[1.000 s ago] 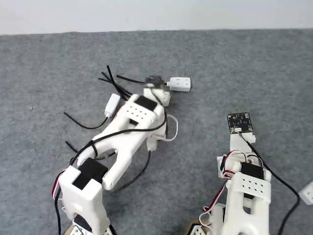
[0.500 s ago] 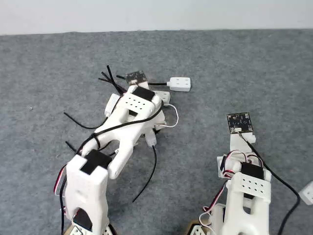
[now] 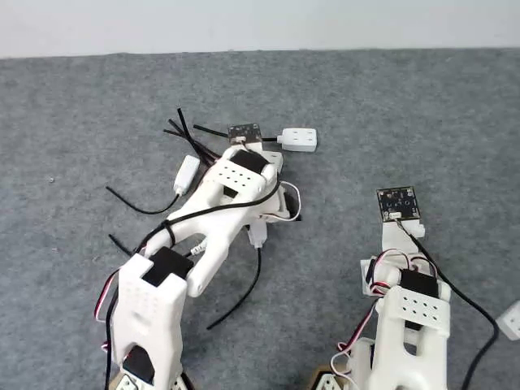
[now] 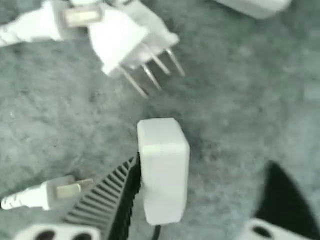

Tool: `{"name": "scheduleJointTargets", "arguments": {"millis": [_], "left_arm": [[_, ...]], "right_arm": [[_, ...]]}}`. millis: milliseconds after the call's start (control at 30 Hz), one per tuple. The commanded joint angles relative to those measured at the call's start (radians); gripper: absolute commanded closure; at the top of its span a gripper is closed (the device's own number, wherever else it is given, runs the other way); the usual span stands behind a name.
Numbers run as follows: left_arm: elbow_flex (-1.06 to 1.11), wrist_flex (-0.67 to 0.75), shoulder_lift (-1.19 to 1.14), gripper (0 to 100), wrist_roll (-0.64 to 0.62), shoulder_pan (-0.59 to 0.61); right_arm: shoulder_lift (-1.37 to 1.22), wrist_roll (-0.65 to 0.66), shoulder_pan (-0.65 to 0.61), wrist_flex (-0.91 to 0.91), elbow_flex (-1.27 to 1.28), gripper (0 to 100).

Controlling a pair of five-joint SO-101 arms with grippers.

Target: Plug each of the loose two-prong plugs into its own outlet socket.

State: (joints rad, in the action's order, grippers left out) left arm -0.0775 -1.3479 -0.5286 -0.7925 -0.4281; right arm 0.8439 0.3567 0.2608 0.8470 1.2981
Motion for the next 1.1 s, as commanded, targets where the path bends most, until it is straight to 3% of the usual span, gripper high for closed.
{"name": "scheduleJointTargets", "arguments": {"millis": [0,133,367,500,833,1067], "left_arm": [[-0.048,-0.048,0.061,57,0.020,-0.006],[-0.045,-0.098,0.196,68,0.109,-0.005],[0.025,-0.153,0.468,99,0.382,-0.002],[0.171,-0.138,0.628,99,0.482,0.051],[0.711,0.064,1.151,99,0.637,0.483],[0.969,0.221,1.293,99,0.678,0.872]], "right_arm": [[0.024,0.011,-0.007,-0.016,-0.006,98.3],[0.022,0.011,-0.007,-0.016,-0.006,98.3],[0.025,0.011,-0.007,-0.016,-0.006,98.3],[0.027,0.011,-0.008,-0.016,-0.006,98.3],[0.028,0.005,-0.113,-0.007,-0.052,98.0],[0.019,0.058,-0.476,0.044,-0.212,97.9]]}}
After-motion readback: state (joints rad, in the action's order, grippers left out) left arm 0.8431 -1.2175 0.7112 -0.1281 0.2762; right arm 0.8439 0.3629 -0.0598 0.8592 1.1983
